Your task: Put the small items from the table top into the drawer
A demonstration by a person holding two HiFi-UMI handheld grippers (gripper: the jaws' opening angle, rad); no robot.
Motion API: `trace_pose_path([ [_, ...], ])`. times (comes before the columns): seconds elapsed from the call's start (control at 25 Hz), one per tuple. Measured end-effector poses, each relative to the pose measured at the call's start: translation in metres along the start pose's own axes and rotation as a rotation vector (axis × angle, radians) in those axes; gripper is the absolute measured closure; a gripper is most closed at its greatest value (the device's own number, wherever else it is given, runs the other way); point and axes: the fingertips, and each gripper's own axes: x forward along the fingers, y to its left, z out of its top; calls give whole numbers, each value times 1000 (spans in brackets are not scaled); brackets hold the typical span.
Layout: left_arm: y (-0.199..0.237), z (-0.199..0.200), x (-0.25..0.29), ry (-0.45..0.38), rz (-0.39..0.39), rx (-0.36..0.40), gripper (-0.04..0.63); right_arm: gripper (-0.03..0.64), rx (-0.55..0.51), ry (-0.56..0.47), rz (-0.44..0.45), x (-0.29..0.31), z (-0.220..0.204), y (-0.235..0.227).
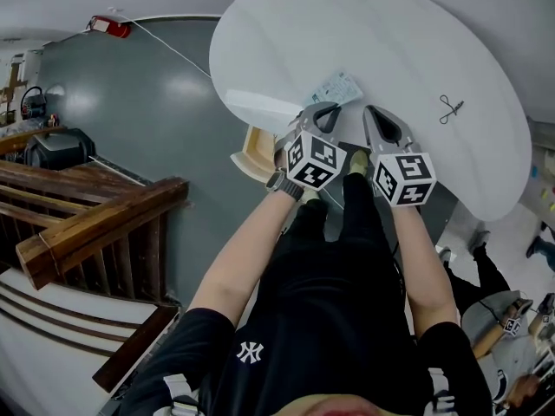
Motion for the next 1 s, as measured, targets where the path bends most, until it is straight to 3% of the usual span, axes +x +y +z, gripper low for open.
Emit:
trace_pose_path([
  [0.52,21,-80,-70,44,54,-20,572,595,-48,19,61,18,-25,88],
  [1.0,12,-142,-100,92,40,1,572,595,-56,47,85,24,-56,131],
])
